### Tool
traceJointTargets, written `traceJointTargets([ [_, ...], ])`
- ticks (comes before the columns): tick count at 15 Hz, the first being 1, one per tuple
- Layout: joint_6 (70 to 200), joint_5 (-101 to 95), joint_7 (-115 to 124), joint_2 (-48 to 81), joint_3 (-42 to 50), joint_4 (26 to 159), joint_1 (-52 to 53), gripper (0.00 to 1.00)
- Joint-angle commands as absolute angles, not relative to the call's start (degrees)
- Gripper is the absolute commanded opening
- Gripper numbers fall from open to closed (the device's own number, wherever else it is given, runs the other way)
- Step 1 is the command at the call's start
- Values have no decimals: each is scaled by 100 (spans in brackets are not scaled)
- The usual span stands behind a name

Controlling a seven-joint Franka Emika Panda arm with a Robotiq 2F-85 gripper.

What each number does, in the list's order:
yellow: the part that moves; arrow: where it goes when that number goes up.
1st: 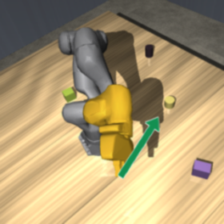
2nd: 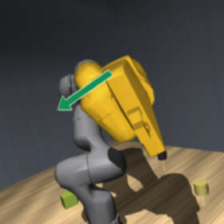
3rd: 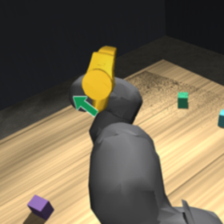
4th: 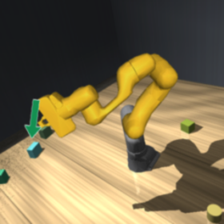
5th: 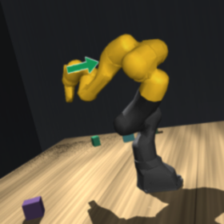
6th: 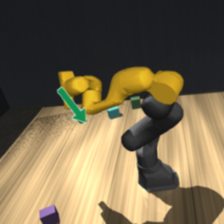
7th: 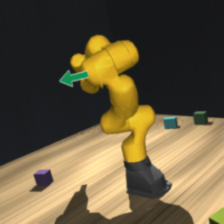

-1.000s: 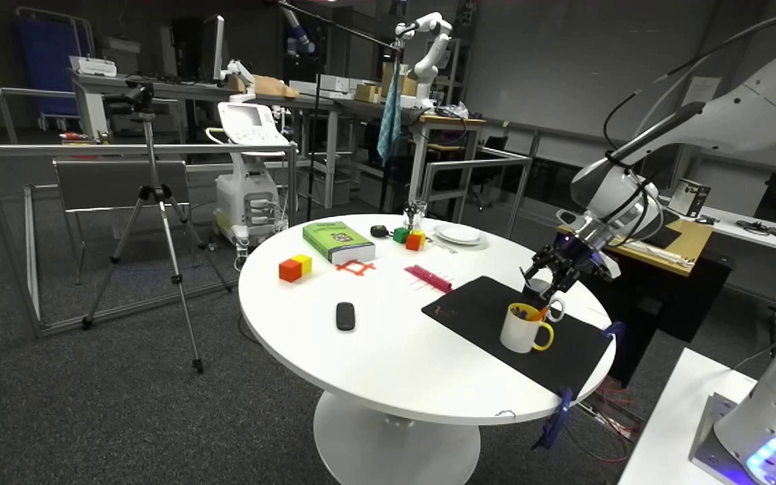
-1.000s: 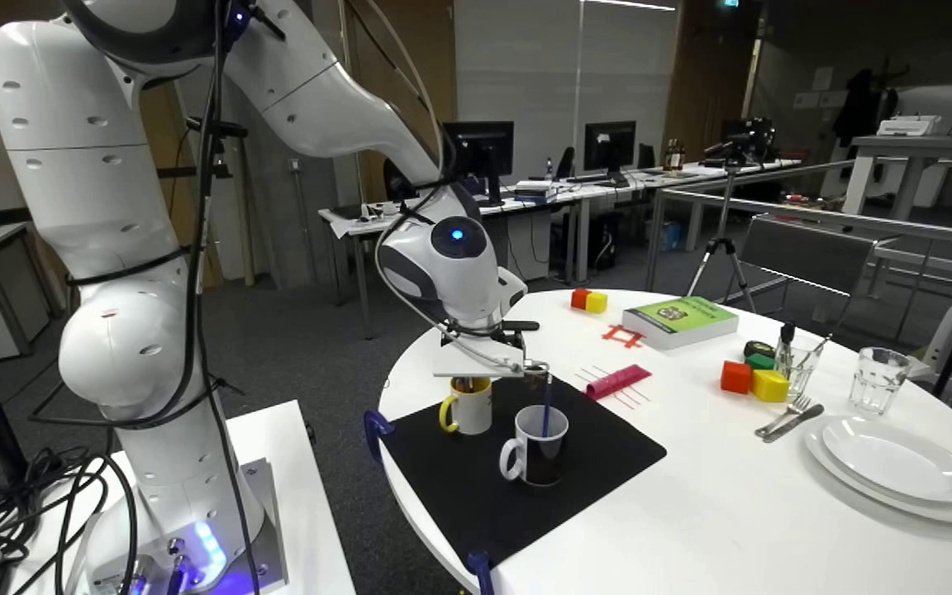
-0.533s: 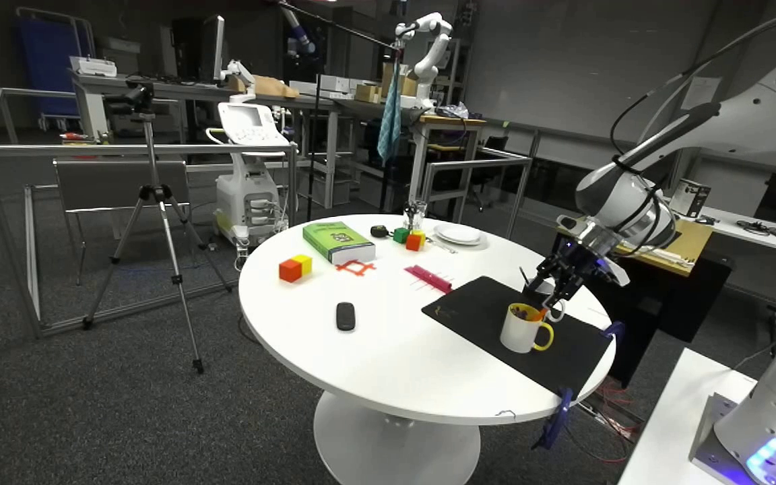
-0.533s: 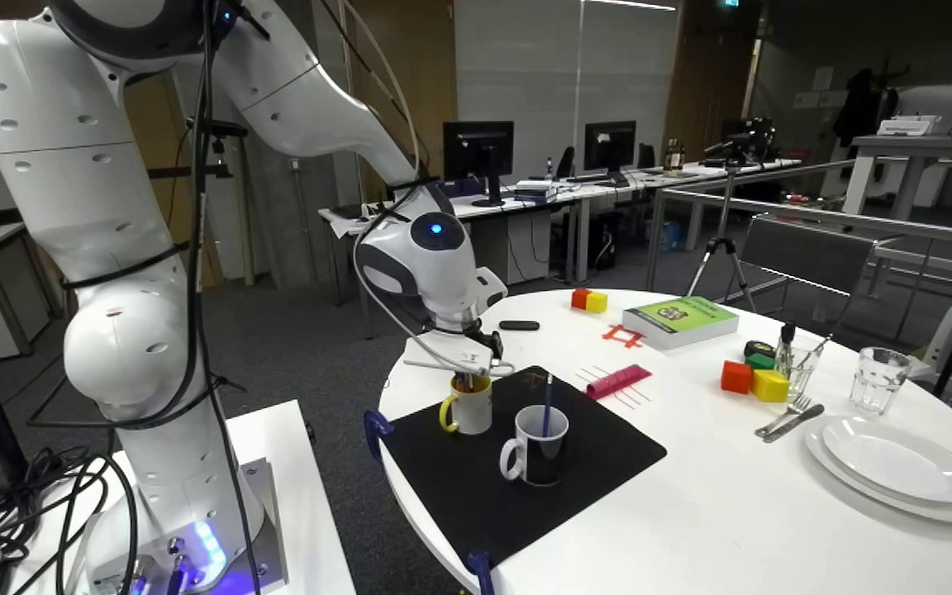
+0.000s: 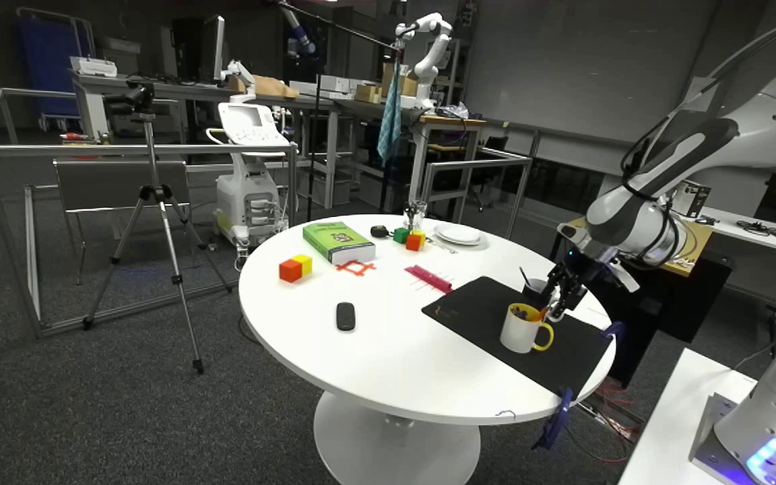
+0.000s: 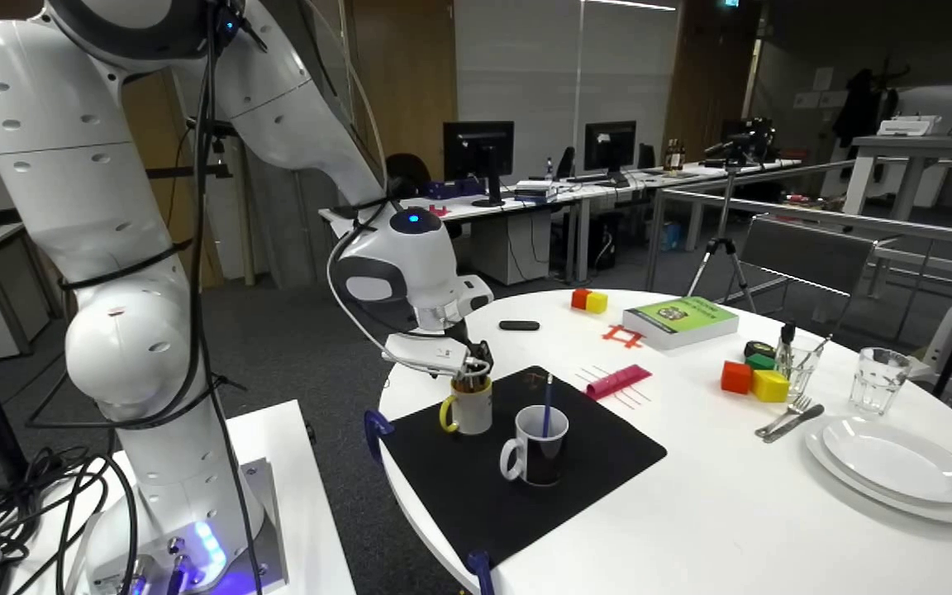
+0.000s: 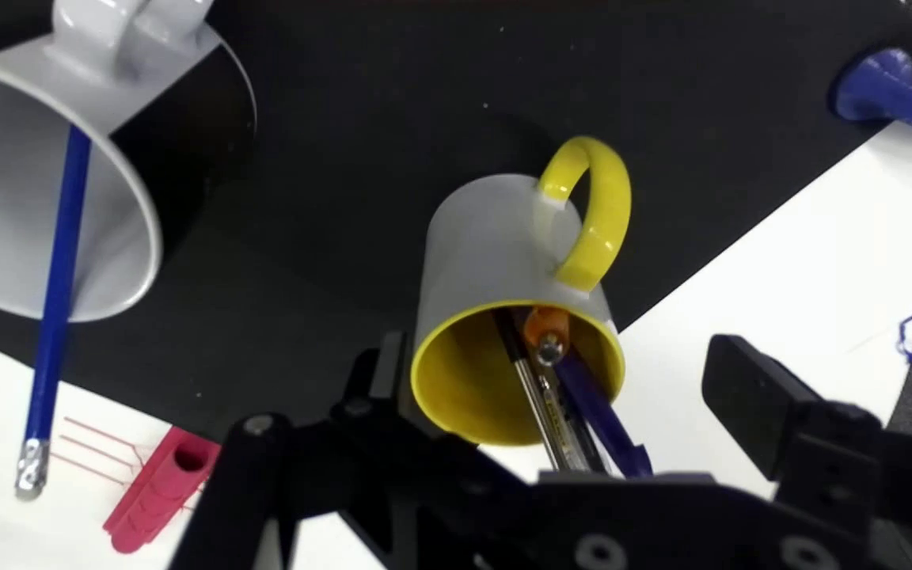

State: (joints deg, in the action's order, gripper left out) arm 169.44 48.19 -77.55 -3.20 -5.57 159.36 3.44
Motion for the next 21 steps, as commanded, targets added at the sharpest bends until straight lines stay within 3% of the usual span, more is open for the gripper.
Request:
traceJointTargets([
  [1, 17009, 3812, -6699, -203, -622, 15954, 173, 100],
  [9, 16797, 2138, -5240, -396, -544, 15890, 3, 100],
  [10, 16754, 2038, -5134, -432, -549, 15884, -9, 95],
  [11, 16727, 1969, -5052, -522, -555, 15943, -5, 77],
  [14, 16645, 1803, -4812, -596, -561, 15942, -14, 62],
  [21, 16216, 1672, -4583, -755, -277, 15939, 254, 8],
])
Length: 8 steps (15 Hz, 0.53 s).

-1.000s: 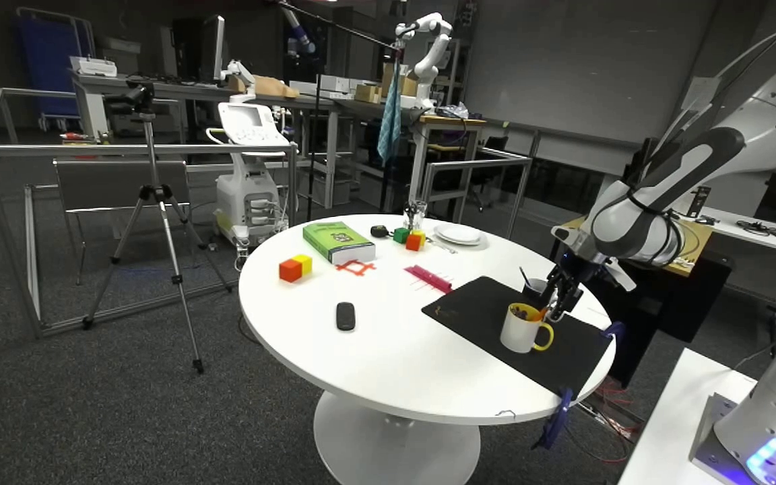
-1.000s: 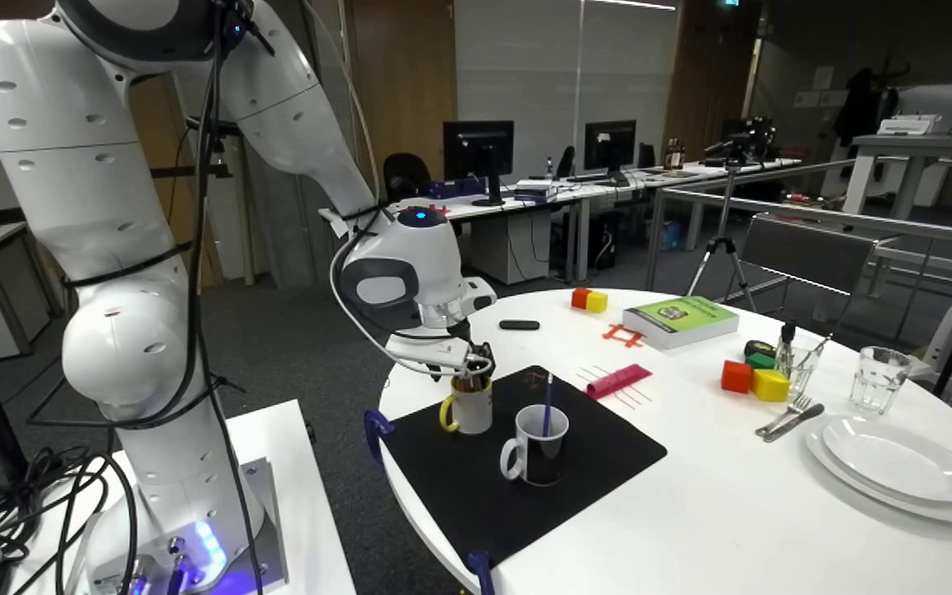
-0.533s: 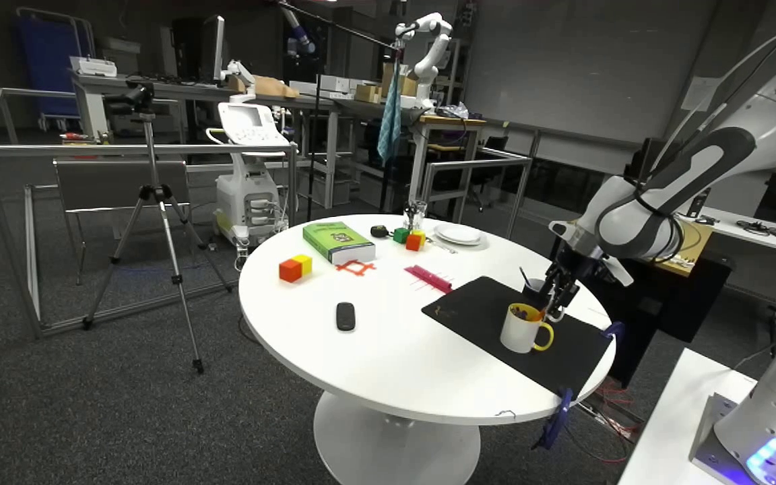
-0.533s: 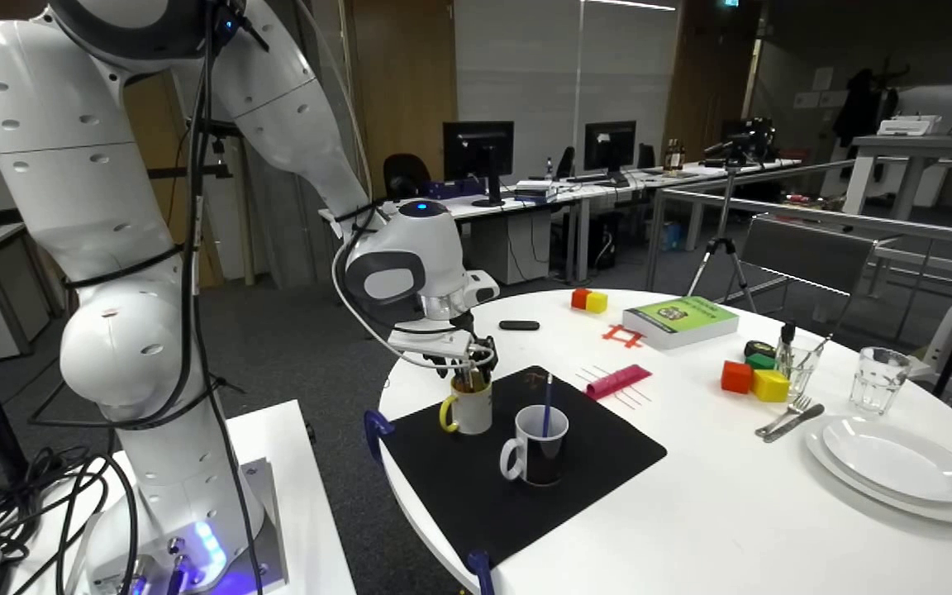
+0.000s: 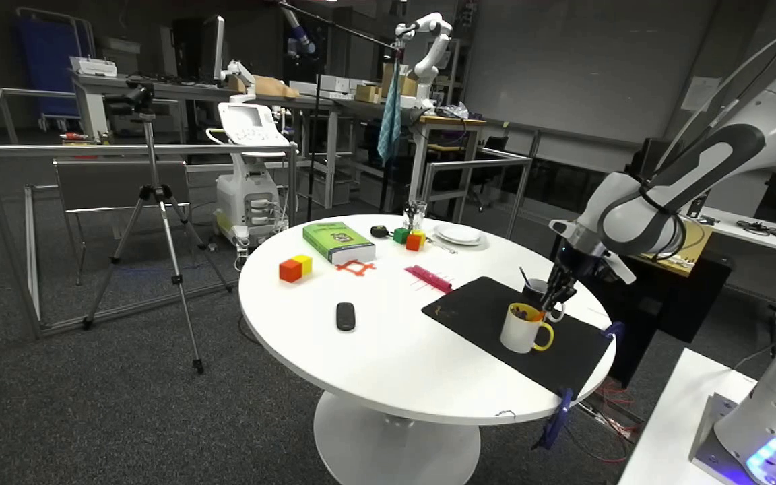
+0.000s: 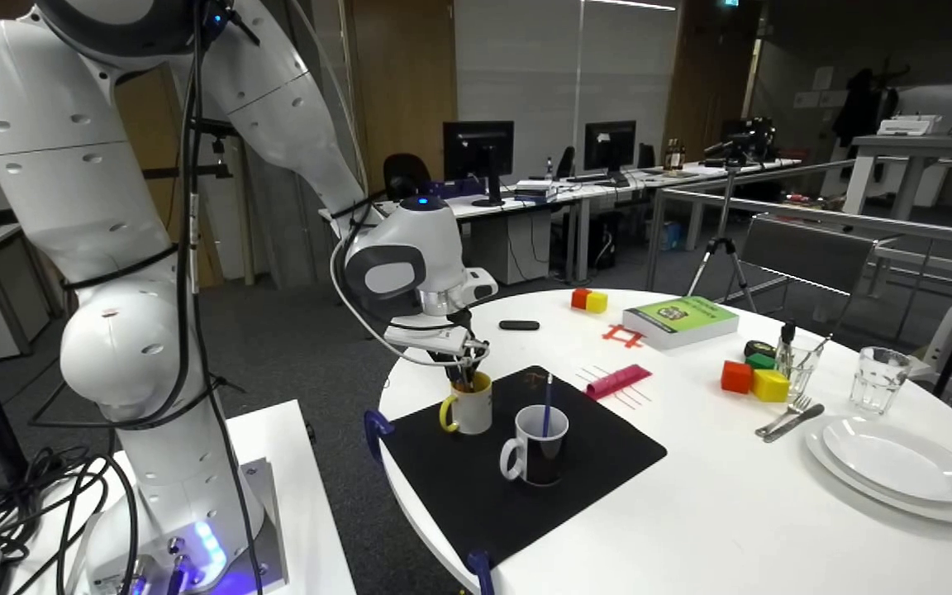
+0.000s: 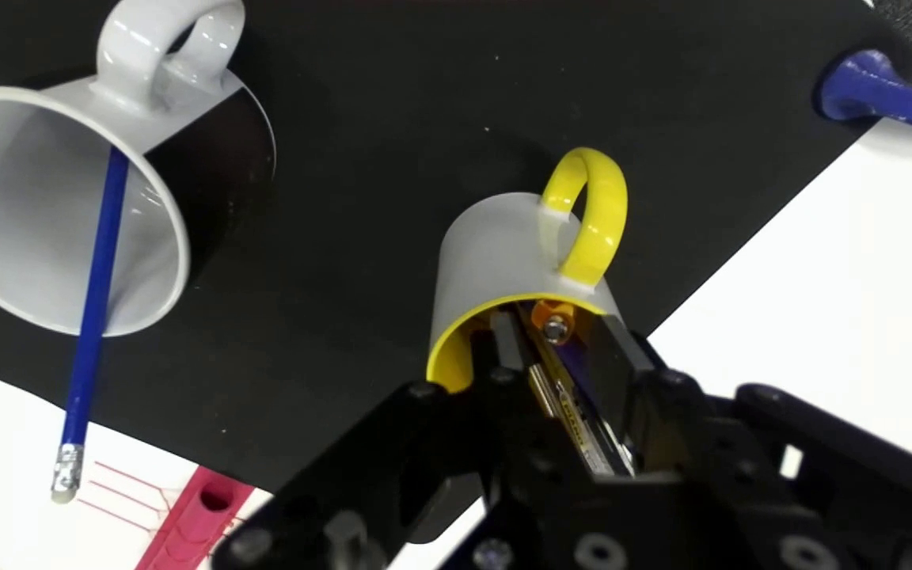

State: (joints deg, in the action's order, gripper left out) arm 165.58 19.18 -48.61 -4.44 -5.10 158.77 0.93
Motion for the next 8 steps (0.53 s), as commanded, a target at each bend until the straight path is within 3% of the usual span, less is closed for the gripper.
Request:
traceJointTargets([
  [1, 16134, 1659, -4562, -778, -234, 15941, 282, 2],
  [8, 15803, 1611, -4585, -983, -67, 15920, 370, 2],
])
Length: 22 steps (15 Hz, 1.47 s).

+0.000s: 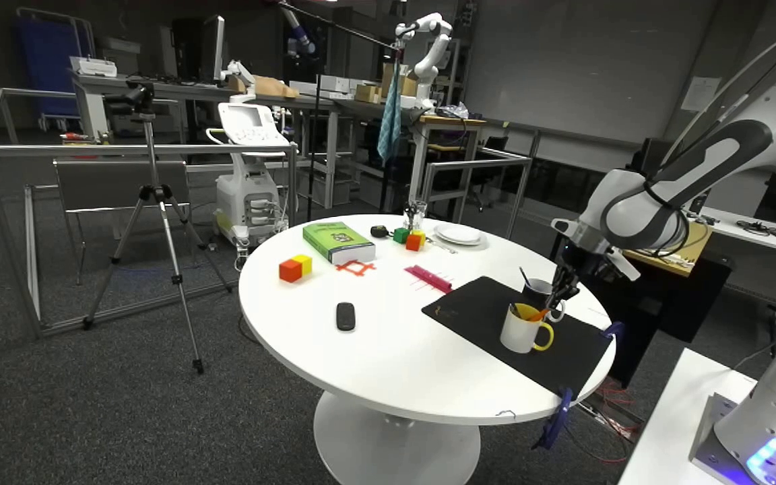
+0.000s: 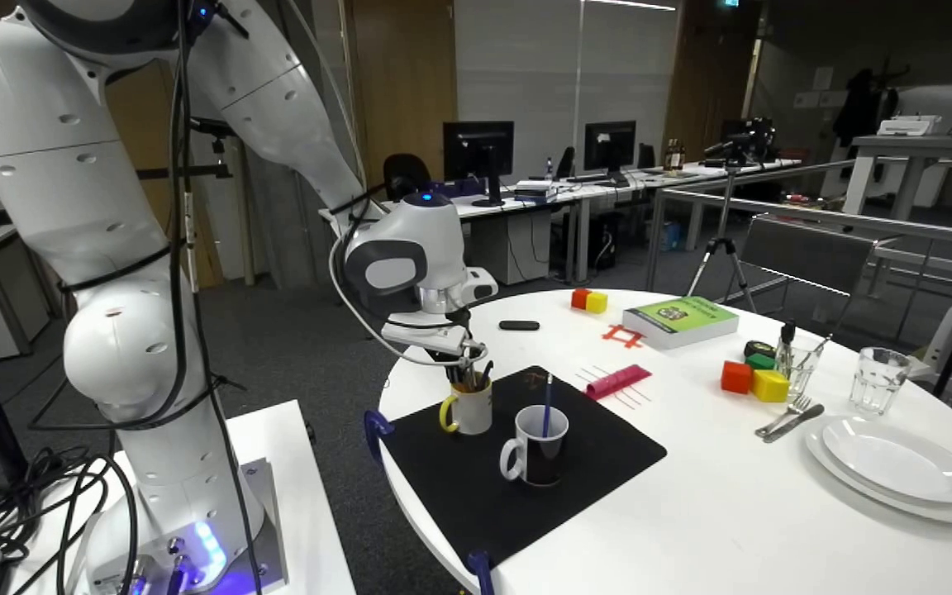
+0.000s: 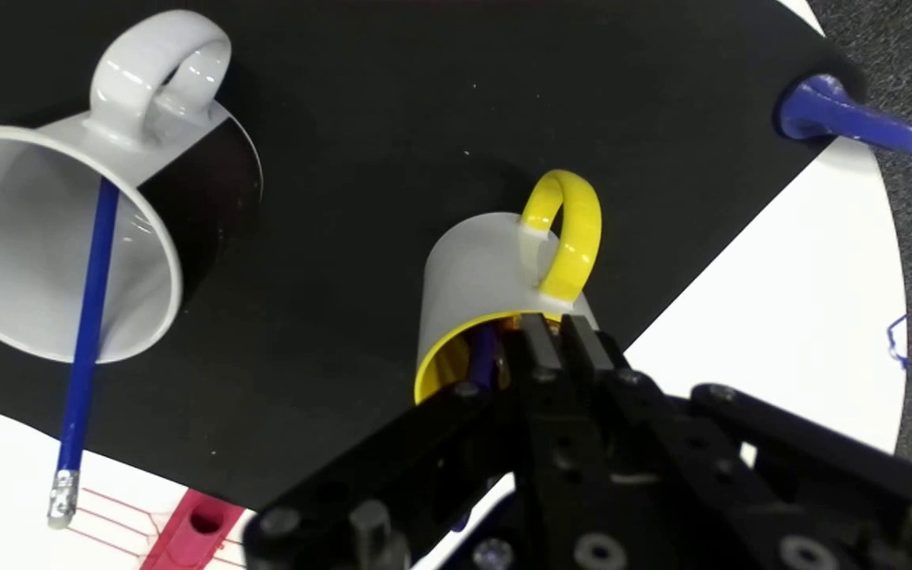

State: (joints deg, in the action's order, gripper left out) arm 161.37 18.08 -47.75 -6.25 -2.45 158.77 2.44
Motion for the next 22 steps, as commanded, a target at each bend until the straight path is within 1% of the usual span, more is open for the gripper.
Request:
traceJointTargets([
  [1, 15734, 1616, -4603, -1076, -43, 15912, 371, 2],
  [5, 15381, 1507, -4604, -1622, 130, 15881, 396, 2],
  [13, 13806, 1237, -4766, -2920, 773, 15520, 415, 2],
  [18, 12748, 999, -4835, -3384, 1148, 15183, 160, 2],
  [22, 12316, 373, -4759, -3456, 1325, 14916, -205, 2],
])
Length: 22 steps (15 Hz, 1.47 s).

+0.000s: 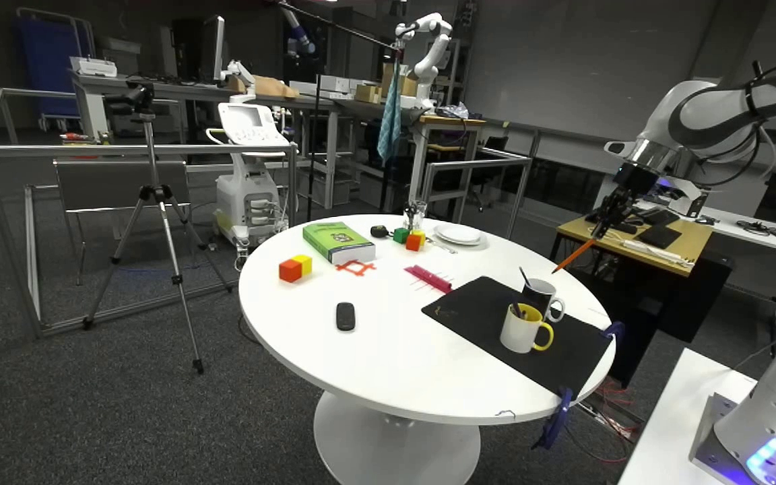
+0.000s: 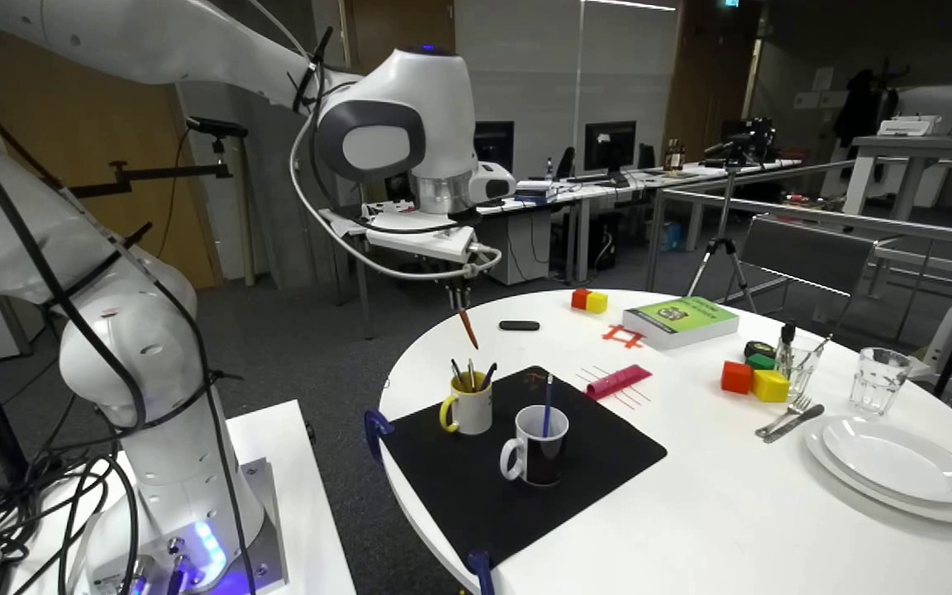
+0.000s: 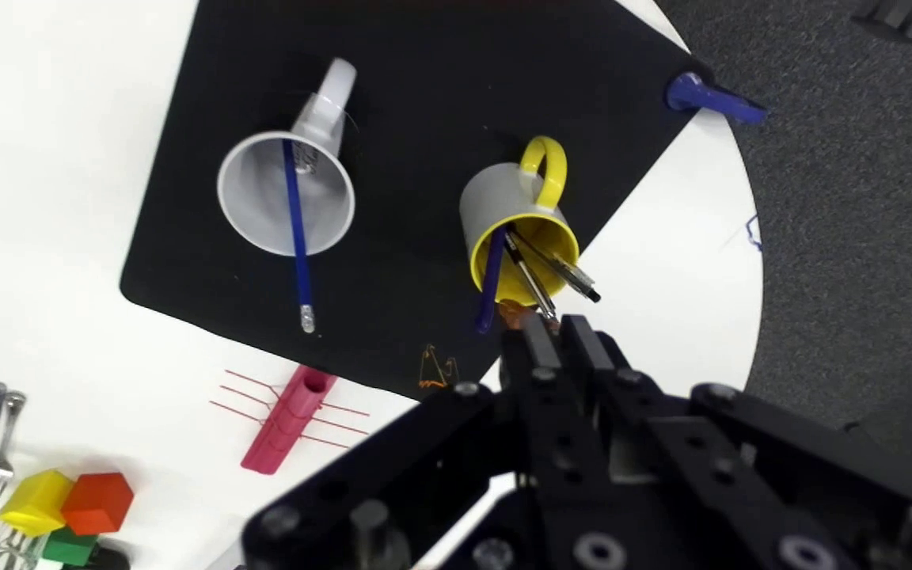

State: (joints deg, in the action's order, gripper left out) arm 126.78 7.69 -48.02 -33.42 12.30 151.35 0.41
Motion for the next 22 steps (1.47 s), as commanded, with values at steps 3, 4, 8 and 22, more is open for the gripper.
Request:
traceJointTargets([
  [3, 12402, 16, -4790, -3304, 1459, 14798, -414, 2],
  [4, 12413, -48, -4783, -3227, 1503, 14762, -451, 2],
  [8, 12659, -102, -4834, -2786, 1678, 14705, -477, 2],
  [22, 14508, 125, -4975, -915, 1557, 14425, -410, 2],
])
